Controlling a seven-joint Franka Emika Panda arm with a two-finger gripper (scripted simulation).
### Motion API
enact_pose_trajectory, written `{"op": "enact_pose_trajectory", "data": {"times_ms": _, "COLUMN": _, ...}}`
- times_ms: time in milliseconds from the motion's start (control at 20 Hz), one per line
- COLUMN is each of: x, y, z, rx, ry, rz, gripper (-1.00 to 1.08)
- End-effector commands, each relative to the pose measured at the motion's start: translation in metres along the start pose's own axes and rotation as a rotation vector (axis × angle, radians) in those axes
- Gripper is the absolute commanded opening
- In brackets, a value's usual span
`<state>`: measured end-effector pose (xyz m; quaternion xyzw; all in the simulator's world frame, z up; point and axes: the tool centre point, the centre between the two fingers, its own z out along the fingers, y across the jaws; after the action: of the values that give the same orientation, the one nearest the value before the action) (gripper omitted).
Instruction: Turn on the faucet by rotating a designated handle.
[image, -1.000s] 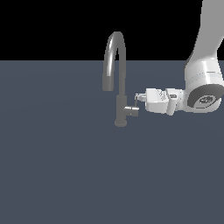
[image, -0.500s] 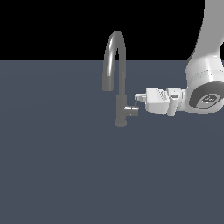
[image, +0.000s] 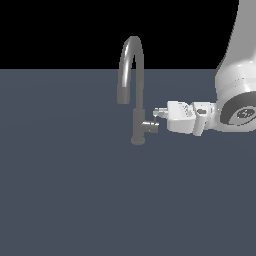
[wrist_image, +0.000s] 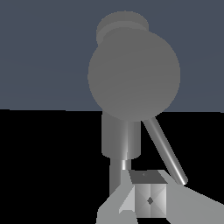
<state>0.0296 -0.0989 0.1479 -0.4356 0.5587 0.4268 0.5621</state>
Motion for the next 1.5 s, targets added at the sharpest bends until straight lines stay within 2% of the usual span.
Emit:
{"op": "enact_pose_trajectory", "data": {"times_ms": 0, "x": 0.003, "y": 0.01, "z": 0.0, "rx": -0.006, "ry": -0.003, "rz": 0.012, "gripper": -1.0}}
{"op": "enact_pose_trajectory", "data": {"times_ms": 50, "x": -0.001, "y": 0.002, "z": 0.0, "rx": -0.001, "ry": -0.001, "rz": 0.0, "gripper": -1.0}}
{"op": "enact_pose_trajectory", "data": {"times_ms": 450, "x": 0.018, "y": 0.035, "z": 0.0, "rx": -0.006, "ry": -0.004, "rz": 0.011, "gripper": -1.0}}
{"op": "enact_pose_trajectory", "data": {"times_ms": 500, "x": 0.018, "y": 0.035, "z": 0.0, "rx": -0.006, "ry": -0.004, "rz": 0.011, "gripper": -1.0}}
{"op": "enact_pose_trajectory", "data": {"times_ms": 550, "x": 0.008, "y": 0.024, "z": 0.0, "rx": 0.0, "ry": -0.001, "rz": -0.012, "gripper": -1.0}}
{"op": "enact_pose_trajectory", "data": {"times_ms": 900, "x": 0.049, "y": 0.054, "z": 0.0, "rx": -0.006, "ry": -0.004, "rz": 0.012, "gripper": -1.0}}
{"op": "enact_pose_trajectory", "data": {"times_ms": 950, "x": 0.049, "y": 0.054, "z": 0.0, "rx": -0.006, "ry": -0.004, "rz": 0.012, "gripper": -1.0}}
{"op": "enact_pose_trajectory", "data": {"times_ms": 1000, "x": 0.028, "y": 0.04, "z": 0.0, "rx": -0.005, "ry": -0.007, "rz": -0.025, "gripper": -1.0}}
{"op": "enact_pose_trajectory", "data": {"times_ms": 1400, "x": 0.079, "y": 0.053, "z": 0.0, "rx": -0.006, "ry": -0.004, "rz": 0.01, "gripper": -1.0}}
{"op": "enact_pose_trajectory", "data": {"times_ms": 1450, "x": 0.079, "y": 0.053, "z": 0.0, "rx": -0.006, "ry": -0.004, "rz": 0.01, "gripper": -1.0}}
